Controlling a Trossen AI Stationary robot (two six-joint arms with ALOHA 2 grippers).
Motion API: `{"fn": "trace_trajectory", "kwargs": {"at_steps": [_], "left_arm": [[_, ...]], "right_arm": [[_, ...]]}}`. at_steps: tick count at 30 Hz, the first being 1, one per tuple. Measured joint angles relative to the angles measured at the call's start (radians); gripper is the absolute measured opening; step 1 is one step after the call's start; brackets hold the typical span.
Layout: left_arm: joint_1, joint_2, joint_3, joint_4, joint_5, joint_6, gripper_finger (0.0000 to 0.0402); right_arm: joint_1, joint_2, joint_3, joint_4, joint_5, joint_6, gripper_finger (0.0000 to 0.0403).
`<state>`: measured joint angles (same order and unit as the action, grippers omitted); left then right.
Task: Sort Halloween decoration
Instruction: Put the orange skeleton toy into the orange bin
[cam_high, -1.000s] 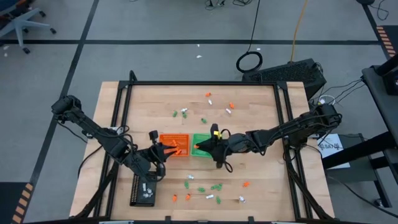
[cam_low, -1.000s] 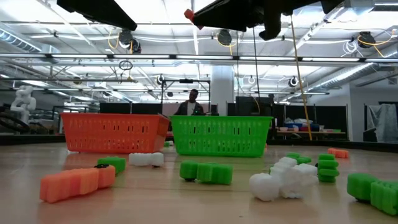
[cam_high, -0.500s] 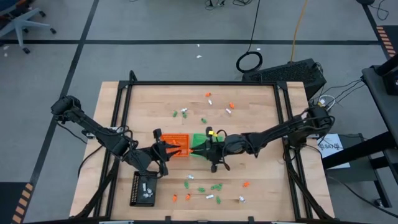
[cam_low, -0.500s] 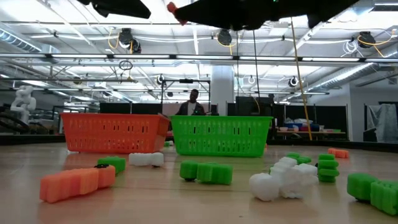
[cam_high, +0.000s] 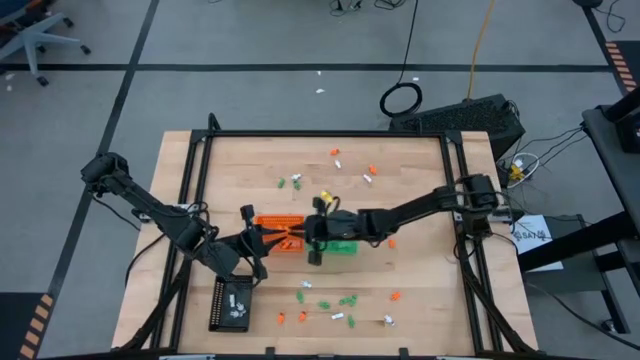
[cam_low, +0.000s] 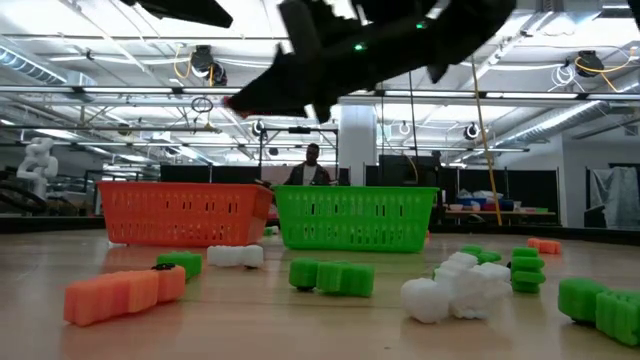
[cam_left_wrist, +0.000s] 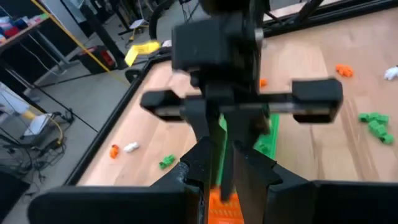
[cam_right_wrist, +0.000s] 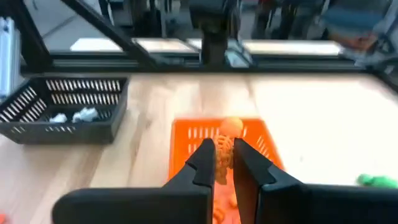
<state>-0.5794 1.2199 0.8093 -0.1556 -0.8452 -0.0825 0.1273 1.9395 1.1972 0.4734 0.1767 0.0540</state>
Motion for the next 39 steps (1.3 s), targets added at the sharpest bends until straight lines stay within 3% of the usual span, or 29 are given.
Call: {"fn": "trace_trajectory", "kwargs": {"at_steps": [10,19,24,31,39], "left_arm": [[-0.04,-0.069,0.0,-0.171,-0.007,-0.143,0.0061],[-0.044,-0.068,0.0,-0.202,-0.006,-0.156,0.0061],[-0.034,-0.068,0.0,-0.22,-0.01,-0.13,0.0061],[0.032,-0.068,0.0,-0.316,-0.026,-0.114,0.0061],[0.144,-0.068,0.0,-0.387,0.016,-0.114,0.0061]], "right_arm": [[-0.018,0.134,0.192,-0.22,0.002,0.043,0.0034],[-0.035,0.117,0.218,-0.377,0.004,0.053,0.014],[-0.034,0.063,0.218,-0.418,0.003,-0.062,0.018],[-0.034,-0.052,0.218,-0.588,0.004,-0.198,0.0183],[-0.035,-0.135,0.218,-0.952,0.013,-0.081,0.0168]]}}
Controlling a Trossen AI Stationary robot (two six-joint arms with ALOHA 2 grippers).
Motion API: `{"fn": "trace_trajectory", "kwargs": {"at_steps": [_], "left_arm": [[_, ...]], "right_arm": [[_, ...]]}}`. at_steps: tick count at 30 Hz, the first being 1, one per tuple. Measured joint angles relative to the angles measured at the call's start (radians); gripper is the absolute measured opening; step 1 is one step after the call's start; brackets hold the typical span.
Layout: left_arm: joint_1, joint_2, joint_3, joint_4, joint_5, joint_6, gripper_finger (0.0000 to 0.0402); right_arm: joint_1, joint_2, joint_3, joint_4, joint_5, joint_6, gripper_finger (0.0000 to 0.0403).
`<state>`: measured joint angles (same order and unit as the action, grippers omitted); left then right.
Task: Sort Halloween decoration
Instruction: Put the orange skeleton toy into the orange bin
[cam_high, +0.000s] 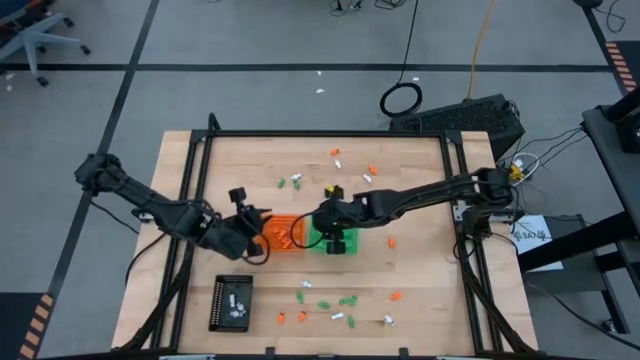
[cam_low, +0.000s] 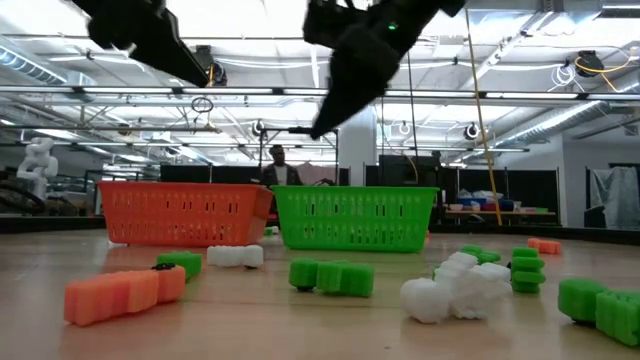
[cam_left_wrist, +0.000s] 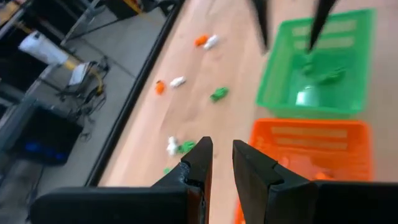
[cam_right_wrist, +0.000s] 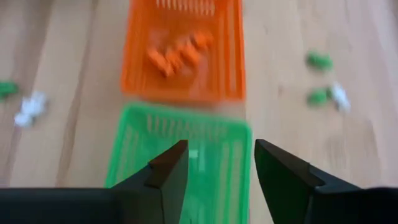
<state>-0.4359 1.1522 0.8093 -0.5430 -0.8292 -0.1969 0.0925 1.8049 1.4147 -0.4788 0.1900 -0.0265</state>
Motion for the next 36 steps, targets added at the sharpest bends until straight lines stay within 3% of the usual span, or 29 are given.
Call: {"fn": "trace_trajectory", "kwargs": {"at_steps": [4,11,16,21,28,36], "left_arm": [[0.081,0.0,0.0,-0.045,0.045,0.003,0.0061],[0.217,0.0,0.0,-0.075,0.167,0.02,0.0061],[0.248,0.0,-0.003,-0.065,0.194,0.02,0.0061],[0.247,0.0,-0.035,-0.052,0.193,0.02,0.0061],[0.247,0.0,-0.095,0.032,0.195,0.028,0.0061],[0.247,0.0,-0.1,0.062,0.195,0.028,0.0061]], "right_arm": [[0.014,-0.027,0.0,-0.126,0.081,0.07,0.0161],[0.03,-0.052,-0.005,-0.297,0.342,0.072,0.0141],[-0.012,-0.073,-0.096,-0.29,0.466,0.06,0.0134],[-0.128,-0.176,-0.291,-0.112,0.377,0.025,0.0136],[-0.36,-0.31,-0.613,0.352,0.107,0.02,0.0137],[-0.532,-0.307,-0.727,0.455,0.069,0.067,0.0137]]}}
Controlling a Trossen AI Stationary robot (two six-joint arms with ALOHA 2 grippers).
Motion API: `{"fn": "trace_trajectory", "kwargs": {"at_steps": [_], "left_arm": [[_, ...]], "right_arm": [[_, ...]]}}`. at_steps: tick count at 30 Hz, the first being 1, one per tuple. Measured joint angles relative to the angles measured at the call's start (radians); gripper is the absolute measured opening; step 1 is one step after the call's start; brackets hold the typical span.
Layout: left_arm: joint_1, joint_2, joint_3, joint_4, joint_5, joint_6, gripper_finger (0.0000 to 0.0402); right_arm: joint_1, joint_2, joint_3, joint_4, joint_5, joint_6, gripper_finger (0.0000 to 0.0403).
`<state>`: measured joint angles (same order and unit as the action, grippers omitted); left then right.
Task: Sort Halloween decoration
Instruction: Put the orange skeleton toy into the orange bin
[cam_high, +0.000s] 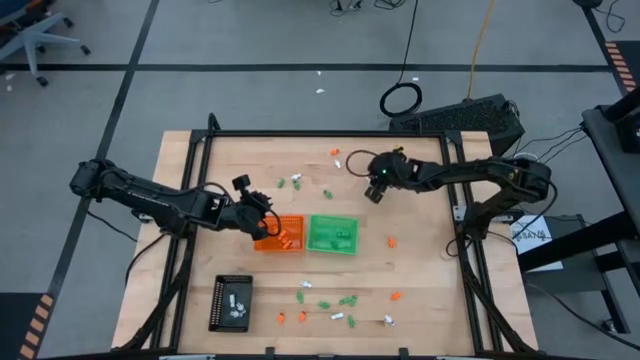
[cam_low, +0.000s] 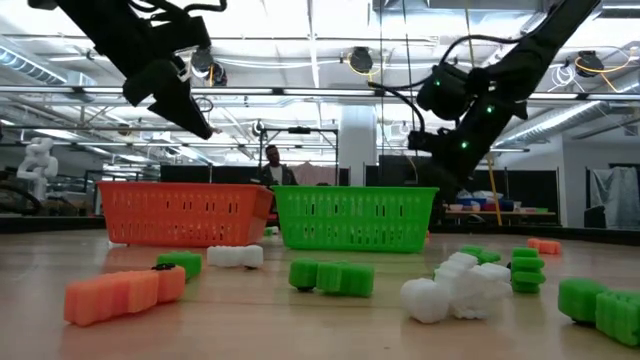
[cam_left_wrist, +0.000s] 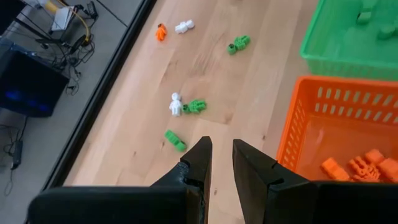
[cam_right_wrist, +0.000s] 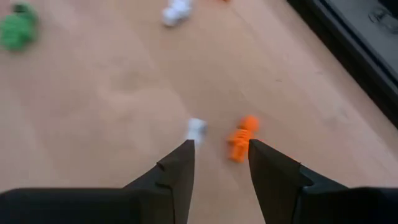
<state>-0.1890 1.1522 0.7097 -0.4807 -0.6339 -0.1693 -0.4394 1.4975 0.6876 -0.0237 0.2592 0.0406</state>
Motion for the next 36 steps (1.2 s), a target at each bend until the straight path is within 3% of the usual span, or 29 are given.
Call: {"fn": "trace_trajectory", "kwargs": {"at_steps": [6,10,18,27,31,36], "left_arm": [[0.0,0.0,0.0,0.043,0.0,0.003,0.0061],[0.0,0.0,0.0,0.06,0.001,0.02,0.0061],[0.0,0.0,0.0,0.075,0.009,0.025,0.0061],[0.0,0.0,0.0,0.074,0.02,0.028,0.0061],[0.0,0.0,0.0,0.075,0.02,0.028,0.0061],[0.0,0.0,0.0,0.075,0.021,0.026,0.0061]], "right_arm": [[-0.083,0.009,-0.002,0.01,-0.008,-0.005,0.0137],[-0.114,0.042,-0.002,0.059,-0.107,-0.001,0.0137],[-0.117,0.135,-0.002,0.14,-0.107,0.017,0.0137],[-0.117,0.148,-0.002,0.141,-0.105,0.044,0.0136],[-0.123,0.183,0.0,0.154,-0.107,0.047,0.0116],[-0.122,0.212,0.002,0.152,-0.103,0.056,0.006]]}}
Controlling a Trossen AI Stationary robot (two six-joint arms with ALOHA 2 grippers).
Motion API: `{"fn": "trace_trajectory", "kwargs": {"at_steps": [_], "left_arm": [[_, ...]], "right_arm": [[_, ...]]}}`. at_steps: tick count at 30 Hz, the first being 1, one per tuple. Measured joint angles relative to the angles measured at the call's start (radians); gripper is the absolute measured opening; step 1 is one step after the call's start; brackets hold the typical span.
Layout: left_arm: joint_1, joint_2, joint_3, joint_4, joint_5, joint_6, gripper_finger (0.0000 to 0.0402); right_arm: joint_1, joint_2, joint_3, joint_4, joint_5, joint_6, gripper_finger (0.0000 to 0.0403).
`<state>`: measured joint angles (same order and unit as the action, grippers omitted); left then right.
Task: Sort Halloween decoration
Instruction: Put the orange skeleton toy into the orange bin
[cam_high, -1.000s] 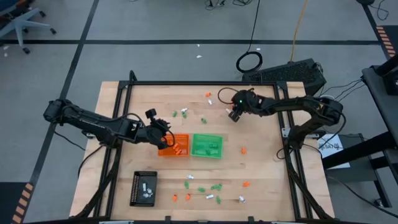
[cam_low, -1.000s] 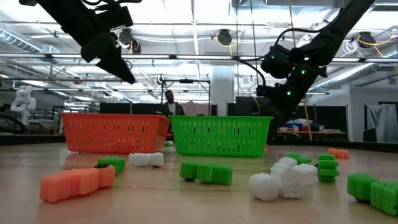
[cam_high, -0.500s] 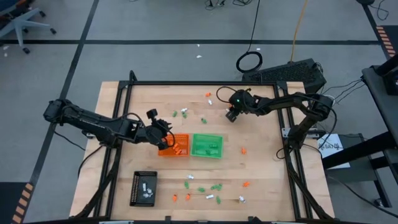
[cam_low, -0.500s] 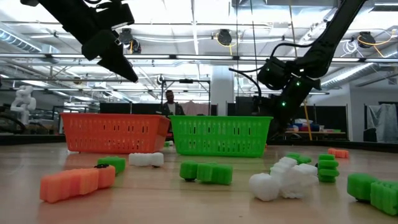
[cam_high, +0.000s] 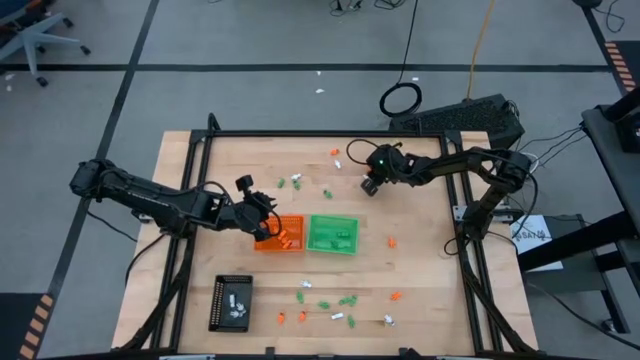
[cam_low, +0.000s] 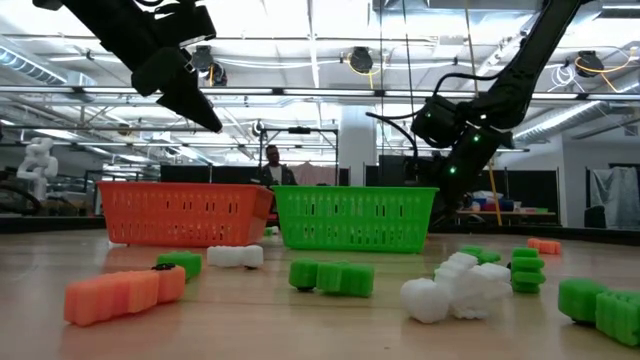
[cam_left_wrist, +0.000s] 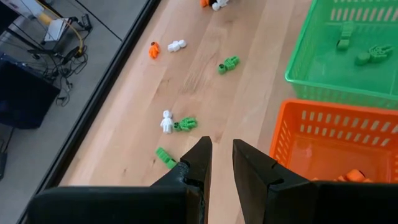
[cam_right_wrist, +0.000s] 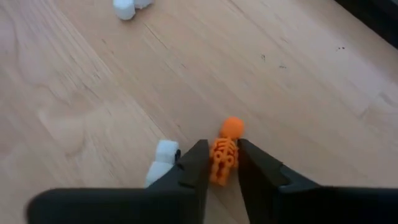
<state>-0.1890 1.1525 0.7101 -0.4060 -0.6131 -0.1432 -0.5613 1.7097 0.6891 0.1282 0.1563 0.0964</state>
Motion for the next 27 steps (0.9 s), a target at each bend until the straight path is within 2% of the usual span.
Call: {"fn": "trace_trajectory", "kwargs": {"at_steps": [4,8,13,18,21,27], "left_arm": [[0.0,0.0,0.0,0.0,0.0,0.0,0.0061],[0.0,0.0,0.0,0.0,0.002,0.0,0.0061],[0.0,0.0,0.0,0.009,0.012,-0.001,0.0061],[0.0,0.0,0.0,0.062,0.013,0.014,0.0061],[-0.004,0.0,0.0,0.124,0.02,0.062,0.0061],[-0.016,0.0,0.0,0.285,0.123,0.257,0.0061]], "right_arm": [[0.004,-0.008,0.0,-0.008,0.0,0.008,0.0014],[0.021,-0.047,-0.002,-0.016,0.001,0.023,0.0014],[0.079,-0.158,-0.006,-0.022,-0.003,0.024,0.0011],[0.183,-0.272,-0.005,0.003,-0.009,0.032,0.001],[0.262,-0.314,-0.004,0.083,-0.055,0.045,0.001],[0.428,-0.325,-0.004,0.271,-0.14,0.032,0.001]]}}
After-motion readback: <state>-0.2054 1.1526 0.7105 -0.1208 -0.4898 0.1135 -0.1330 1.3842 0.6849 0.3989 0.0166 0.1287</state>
